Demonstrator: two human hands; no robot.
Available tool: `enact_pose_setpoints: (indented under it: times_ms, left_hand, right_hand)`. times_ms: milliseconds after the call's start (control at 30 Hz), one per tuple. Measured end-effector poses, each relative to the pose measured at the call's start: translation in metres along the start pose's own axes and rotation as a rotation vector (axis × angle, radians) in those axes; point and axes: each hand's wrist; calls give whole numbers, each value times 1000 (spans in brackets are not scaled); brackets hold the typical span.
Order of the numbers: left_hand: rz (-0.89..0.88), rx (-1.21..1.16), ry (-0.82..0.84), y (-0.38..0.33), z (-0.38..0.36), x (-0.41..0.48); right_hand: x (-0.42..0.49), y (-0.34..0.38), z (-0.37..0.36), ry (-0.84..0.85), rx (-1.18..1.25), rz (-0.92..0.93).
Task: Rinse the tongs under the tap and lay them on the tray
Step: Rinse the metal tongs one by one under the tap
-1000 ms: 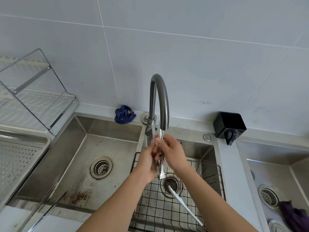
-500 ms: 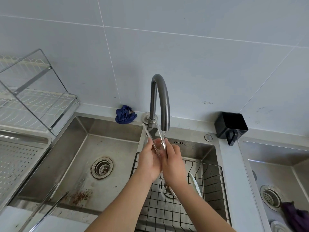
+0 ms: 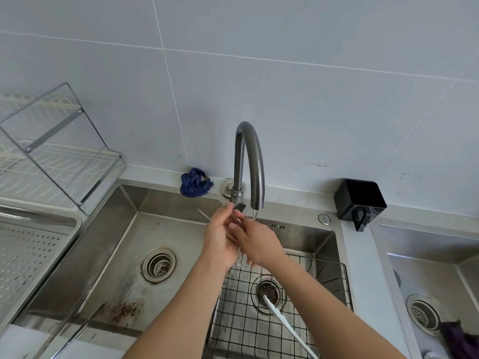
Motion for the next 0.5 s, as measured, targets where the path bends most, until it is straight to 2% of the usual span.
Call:
enact_pose_setpoints:
  times_ms: [33,100,200,300,367,433,500]
  left_hand:
    - [-7,28,-9,4,-3,-1]
    - [-5,109,-19,9,-4,-4]
    - [84,156,9,9,-1,-5]
    - [99,-25,4,9,2,-5]
    - [92,-46,-18,15,2,-2]
    - [100,-19,-70,24,1,1]
    - [90,13,-144,29,-3,3]
  right_hand:
    - [2,1,-3,-52,-47,-6]
    - [-1,1,-5,-81,32,-30]
    - [-17,-11,-6,38,190,-27]
    - [-41,-23,-5,183,473,-65]
    - [-50,-30,1,260,595,-64]
    - [-53,-37,9,297,527,-52]
    - [-51,-38,14,279,322,-41]
Point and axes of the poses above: each hand's wrist, its own x-axis towards the middle knuckle, its own z-axis out of the back of the hand, y = z × x, and after that the axes turned 4 degrees about -x, right-handed
